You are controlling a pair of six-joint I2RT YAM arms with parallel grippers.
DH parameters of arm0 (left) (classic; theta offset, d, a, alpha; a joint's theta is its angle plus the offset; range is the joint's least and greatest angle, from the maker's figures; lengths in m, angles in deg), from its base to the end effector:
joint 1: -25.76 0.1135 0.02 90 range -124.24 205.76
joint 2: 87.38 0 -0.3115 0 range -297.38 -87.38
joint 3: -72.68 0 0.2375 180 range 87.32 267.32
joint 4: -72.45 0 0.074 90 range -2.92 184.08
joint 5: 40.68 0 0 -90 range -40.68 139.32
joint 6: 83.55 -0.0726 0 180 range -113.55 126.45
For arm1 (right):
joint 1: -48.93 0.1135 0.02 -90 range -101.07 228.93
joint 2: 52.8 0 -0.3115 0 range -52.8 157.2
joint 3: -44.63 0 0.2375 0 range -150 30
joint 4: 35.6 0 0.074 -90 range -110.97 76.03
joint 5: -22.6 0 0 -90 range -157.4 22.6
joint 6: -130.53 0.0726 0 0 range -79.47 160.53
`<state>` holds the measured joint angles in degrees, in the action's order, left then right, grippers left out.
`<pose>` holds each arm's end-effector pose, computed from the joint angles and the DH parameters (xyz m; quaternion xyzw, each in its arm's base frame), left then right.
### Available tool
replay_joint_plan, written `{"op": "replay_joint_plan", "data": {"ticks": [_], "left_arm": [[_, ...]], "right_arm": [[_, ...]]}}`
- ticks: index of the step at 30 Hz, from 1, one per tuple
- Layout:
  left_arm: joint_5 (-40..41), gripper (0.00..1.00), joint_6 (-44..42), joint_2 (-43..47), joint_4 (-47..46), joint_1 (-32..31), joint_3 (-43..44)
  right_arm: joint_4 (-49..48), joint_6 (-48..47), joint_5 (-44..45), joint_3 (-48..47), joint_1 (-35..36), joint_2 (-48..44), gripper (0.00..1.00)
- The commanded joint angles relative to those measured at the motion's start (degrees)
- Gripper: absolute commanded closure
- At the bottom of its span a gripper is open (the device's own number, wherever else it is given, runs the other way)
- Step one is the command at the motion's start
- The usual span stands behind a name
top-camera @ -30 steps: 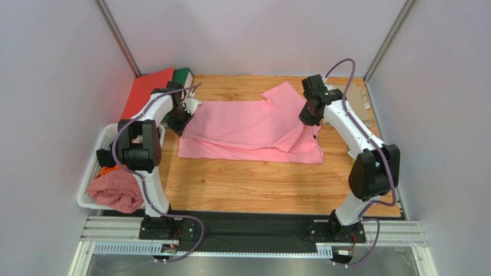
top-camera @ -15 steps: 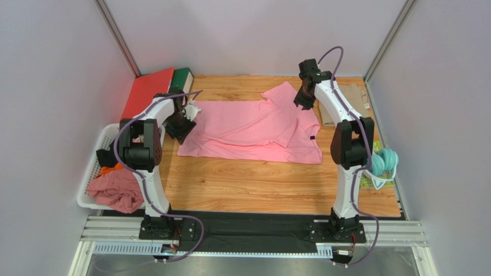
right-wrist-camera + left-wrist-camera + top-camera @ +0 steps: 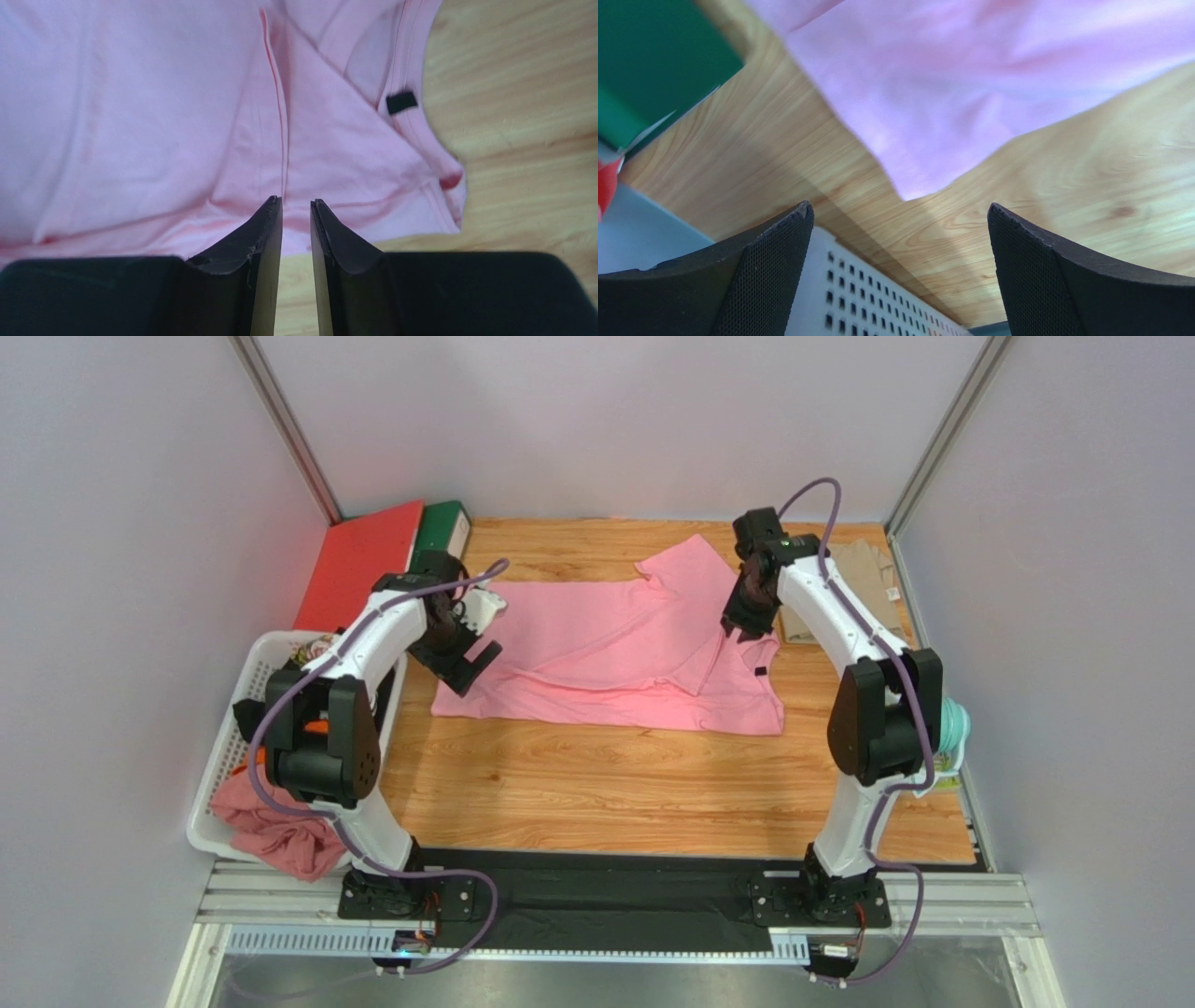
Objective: Fold and stack the t-shirts
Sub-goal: Fold the flattened tshirt in 1/3 of the way
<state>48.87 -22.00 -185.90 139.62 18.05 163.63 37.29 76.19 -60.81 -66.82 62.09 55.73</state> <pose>0.3370 -0.0462 0.2488 0.3081 0.9420 0.0201 0.1313 0.3975 0.0844 0.2837 0.2016 0.9623 0.0202 0.1815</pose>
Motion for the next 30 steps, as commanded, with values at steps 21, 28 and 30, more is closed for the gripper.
{"op": "replay_joint_plan", "data": {"ticks": [21, 28, 30], "left_arm": [[-4.3, 0.04, -0.8, -6.7, -0.8, 10.7, 2.7], [-10.3, 0.05, 0.2, -6.0, 1.3, 8.3, 5.2], [-12.1, 0.05, 0.4, -6.2, 1.4, 5.6, 7.3]], "right_arm": [[-7.4, -0.6, -5.0, 13.8, 3.1, -6.2, 0.75], [-9.0, -0.7, -5.1, 14.2, 4.1, -5.7, 0.75], [-8.8, -0.8, -4.9, 14.2, 4.5, -5.4, 0.75]]}}
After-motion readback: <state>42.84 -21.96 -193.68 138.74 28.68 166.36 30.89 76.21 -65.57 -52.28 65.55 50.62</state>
